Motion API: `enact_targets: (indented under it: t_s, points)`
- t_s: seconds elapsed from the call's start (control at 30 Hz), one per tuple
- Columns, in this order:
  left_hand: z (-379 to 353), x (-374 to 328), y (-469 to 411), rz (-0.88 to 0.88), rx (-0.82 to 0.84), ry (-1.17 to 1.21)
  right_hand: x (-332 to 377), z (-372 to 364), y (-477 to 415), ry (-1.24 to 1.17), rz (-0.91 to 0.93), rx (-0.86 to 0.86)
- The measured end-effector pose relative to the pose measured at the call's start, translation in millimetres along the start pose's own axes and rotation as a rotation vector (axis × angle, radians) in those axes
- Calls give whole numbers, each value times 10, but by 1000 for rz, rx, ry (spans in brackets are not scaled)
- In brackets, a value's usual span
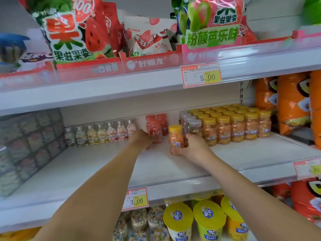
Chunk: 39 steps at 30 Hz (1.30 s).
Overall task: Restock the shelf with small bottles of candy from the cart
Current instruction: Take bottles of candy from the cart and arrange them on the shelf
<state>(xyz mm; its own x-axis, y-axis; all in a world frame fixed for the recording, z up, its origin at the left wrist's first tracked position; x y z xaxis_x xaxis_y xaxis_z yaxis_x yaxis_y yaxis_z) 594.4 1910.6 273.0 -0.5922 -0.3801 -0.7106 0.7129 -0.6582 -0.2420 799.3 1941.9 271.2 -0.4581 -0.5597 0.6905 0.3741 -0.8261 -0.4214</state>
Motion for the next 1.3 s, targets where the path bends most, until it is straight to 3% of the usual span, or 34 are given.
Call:
enact_targets:
  t_s: [0.43,0.73,1.07,1.3]
  points:
    - [-133,-5,-119,-20,33,-35,12,27,42,2,-22,8]
    - [-77,-87,3,-26,-105,-96,-34,-1,20,-8,-45,12]
    - [-89,-57,-34,-27,-128,-167,-45,-1,18,-41,-56,8]
    - [-11,-186,211,-91,38,-417,-28,36,55,-56,-85,22]
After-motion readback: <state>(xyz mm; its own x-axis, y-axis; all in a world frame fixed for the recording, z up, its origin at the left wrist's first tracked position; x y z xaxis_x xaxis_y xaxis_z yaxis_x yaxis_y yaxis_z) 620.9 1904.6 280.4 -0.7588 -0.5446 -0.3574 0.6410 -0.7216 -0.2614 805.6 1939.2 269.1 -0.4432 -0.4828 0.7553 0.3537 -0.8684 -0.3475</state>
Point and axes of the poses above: each hand's wrist, its own y-axis away from the middle knuckle, its own z-axis out of the back of the hand, x = y × z, the point moved 10 cm from there along -y, towards the middle knuckle, and after that the axes turned 10 degrees about -x, right-handed, at the moved point
